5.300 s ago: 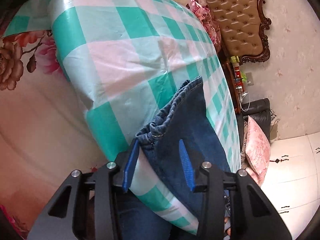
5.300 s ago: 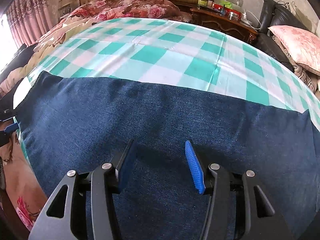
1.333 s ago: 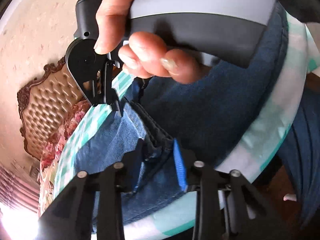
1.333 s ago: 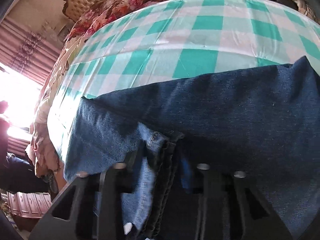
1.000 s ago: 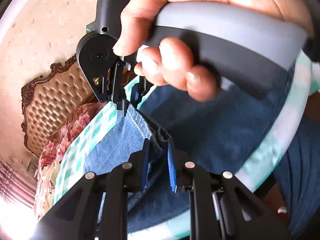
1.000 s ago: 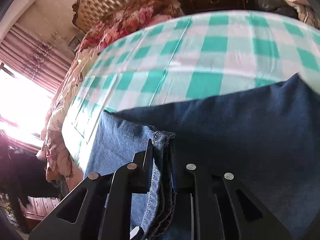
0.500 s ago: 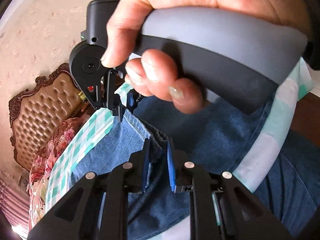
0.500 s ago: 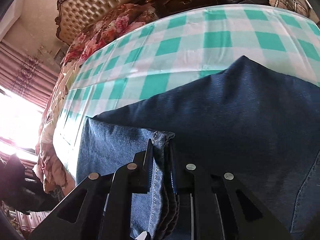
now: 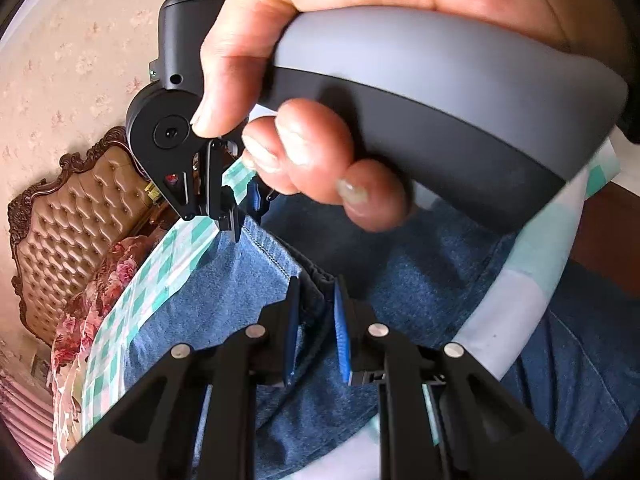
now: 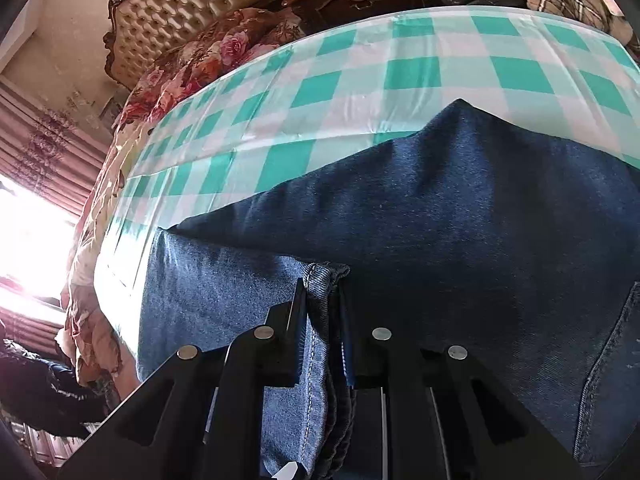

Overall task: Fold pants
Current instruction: 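Lift the hem end and fold it over onto the waistband with both tools, then open both tools to release the half-folded jeans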

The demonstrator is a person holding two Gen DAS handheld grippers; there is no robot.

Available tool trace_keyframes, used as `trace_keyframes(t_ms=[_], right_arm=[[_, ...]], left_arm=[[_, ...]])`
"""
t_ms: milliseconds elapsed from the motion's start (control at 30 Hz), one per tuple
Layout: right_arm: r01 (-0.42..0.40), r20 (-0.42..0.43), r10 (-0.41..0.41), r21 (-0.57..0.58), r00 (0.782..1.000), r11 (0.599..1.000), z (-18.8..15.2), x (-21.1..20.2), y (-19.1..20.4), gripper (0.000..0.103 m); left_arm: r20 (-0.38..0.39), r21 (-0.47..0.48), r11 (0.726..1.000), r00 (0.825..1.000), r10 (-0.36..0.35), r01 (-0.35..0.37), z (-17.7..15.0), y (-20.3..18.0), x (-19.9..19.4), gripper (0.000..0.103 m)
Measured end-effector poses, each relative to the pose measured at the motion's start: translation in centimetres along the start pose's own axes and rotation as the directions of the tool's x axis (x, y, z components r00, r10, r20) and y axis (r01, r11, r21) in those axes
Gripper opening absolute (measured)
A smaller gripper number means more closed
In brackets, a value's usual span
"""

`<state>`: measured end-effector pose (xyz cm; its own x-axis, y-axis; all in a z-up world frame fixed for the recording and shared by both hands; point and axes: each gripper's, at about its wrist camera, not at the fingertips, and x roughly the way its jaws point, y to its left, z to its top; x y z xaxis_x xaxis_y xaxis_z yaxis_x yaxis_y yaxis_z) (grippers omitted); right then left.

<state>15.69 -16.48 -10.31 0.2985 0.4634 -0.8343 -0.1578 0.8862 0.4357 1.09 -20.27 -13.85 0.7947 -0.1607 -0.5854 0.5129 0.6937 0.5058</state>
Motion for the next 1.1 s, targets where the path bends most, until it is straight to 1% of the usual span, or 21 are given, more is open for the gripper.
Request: trace_keyframes(t_ms=[100, 200, 267, 300, 333, 367, 400, 467, 533, 567, 600, 633, 667, 733, 767, 800, 867, 900, 1000, 1067, 1100], right_arm=[[0.010, 0.007, -0.010, -0.001, 1.000, 1.000, -0.2, -0.3, -0.1, 0.016], [0.062, 0.000, -0.062, -0.028, 0.998, 0.998, -0.5, 0.5, -0.1, 0.016], [0.127, 0.004, -0.127, -0.052, 0.992, 0.991, -0.9, 1.2, 0.1, 0.016], [0.154, 0.015, -0.153, -0.064, 0.988, 0.986, -1.1, 1.3, 0.2, 0.020], [0.182, 0.031, -0.180, -0.081, 0.983, 0.980, -1.3, 1.3, 0.3, 0.026], [0.202, 0.044, -0.199, -0.091, 0.979, 0.975, -1.4, 1.2, 0.4, 0.030], [0.229, 0.059, -0.224, -0.098, 0.973, 0.969, -1.5, 1.0, 0.5, 0.041], [0.316, 0.142, -0.301, -0.096, 0.943, 0.944, -1.6, -0.5, 0.9, 0.058], [0.433, 0.298, -0.394, -0.077, 0.870, 0.898, -2.3, -3.3, 2.0, 0.068], [0.472, 0.361, -0.419, -0.072, 0.833, 0.879, -2.8, -4.3, 2.8, 0.073], [0.490, 0.415, -0.418, -0.079, 0.808, 0.868, -3.5, -5.1, 3.9, 0.080], [0.466, 0.442, -0.376, -0.111, 0.814, 0.878, -4.3, -5.2, 5.3, 0.085], [0.440, 0.446, -0.337, -0.148, 0.829, 0.886, -5.0, -5.0, 6.6, 0.086], [0.453, 0.462, -0.328, -0.187, 0.824, 0.872, -6.1, -4.0, 8.7, 0.086], [0.454, 0.463, -0.329, -0.187, 0.823, 0.871, -6.4, -3.2, 9.4, 0.086], [0.437, 0.446, -0.321, -0.185, 0.835, 0.880, -6.6, -2.5, 9.8, 0.086], [0.396, 0.358, -0.312, -0.190, 0.880, 0.898, -6.7, 0.1, 10.4, 0.086], [0.392, 0.337, -0.314, -0.197, 0.888, 0.899, -6.9, 1.0, 10.6, 0.086], [0.467, 0.315, -0.398, -0.188, 0.862, 0.864, -7.8, 3.2, 10.4, 0.086], [0.475, 0.249, -0.425, -0.198, 0.870, 0.857, -8.1, 4.7, 9.4, 0.086], [0.459, 0.263, -0.406, -0.189, 0.875, 0.868, -8.4, 4.6, 9.1, 0.086]], left_arm=[[0.003, -0.005, 1.000, 1.000, -0.010, 0.010, -0.1, -0.2, -0.1, 0.016], [-0.006, -0.031, 0.999, 0.999, -0.045, 0.045, -0.4, 0.1, 0.5, 0.018], [-0.005, -0.055, 0.995, 0.997, -0.083, 0.083, -0.7, 0.5, 0.8, 0.026], [0.010, -0.085, 0.989, 0.993, -0.117, 0.117, -0.9, 0.9, 0.6, 0.037], [0.023, -0.115, 0.981, 0.988, -0.153, 0.155, -0.9, 1.4, 0.3, 0.050], [0.041, -0.148, 0.970, 0.981, -0.187, 0.191, -0.9, 2.1, 0.0, 0.055], [0.065, -0.180, 0.960, 0.976, -0.206, 0.214, -1.0, 3.0, -0.7, 0.059], [0.114, -0.244, 0.947, 0.975, -0.188, 0.211, -1.9, 5.5, -2.8, 0.060], [0.145, -0.355, 0.913, 0.977, -0.158, 0.200, -3.5, 9.1, -4.9, 0.060], [0.145, -0.440, 0.880, 0.981, -0.127, 0.178, -4.9, 11.8, -5.5, 0.060], [0.138, -0.483, 0.860, 0.984, -0.111, 0.165, -5.7, 13.2, -5.7, 0.060], [0.104, -0.557, 0.821, 0.991, -0.081, 0.125, -7.4, 16.2, -5.4, 0.060], [0.059, -0.599, 0.798, 0.998, -0.038, 0.065, -8.8, 18.5, -4.9, 0.060], [-0.021, -0.629, 0.777, 1.000, 0.015, -0.025, -10.6, 21.8, -3.9, 0.058], [-0.065, -0.645, 0.763, 0.998, -0.009, -0.036, -11.4, 23.6, -2.9, 0.056], [-0.081, -0.658, 0.752, 0.996, -0.038, -0.025, -11.8, 24.6, -2.1, 0.054], [-0.090, -0.686, 0.728, 0.992, -0.090, 0.004, -12.4, 27.0, -0.4, 0.053], [-0.104, -0.689, 0.725, 0.989, -0.107, 0.007, -12.3, 27.5, 0.5, 0.053], [-0.149, -0.664, 0.748, 0.978, -0.148, 0.012, -11.2, 27.8, 3.5, 0.053], [-0.159, -0.631, 0.770, 0.956, -0.245, 0.093, -10.5, 26.6, 6.0, 0.053], [-0.162, -0.628, 0.771, 0.950, -0.266, 0.109, -10.5, 26.8, 7.1, 0.053]])
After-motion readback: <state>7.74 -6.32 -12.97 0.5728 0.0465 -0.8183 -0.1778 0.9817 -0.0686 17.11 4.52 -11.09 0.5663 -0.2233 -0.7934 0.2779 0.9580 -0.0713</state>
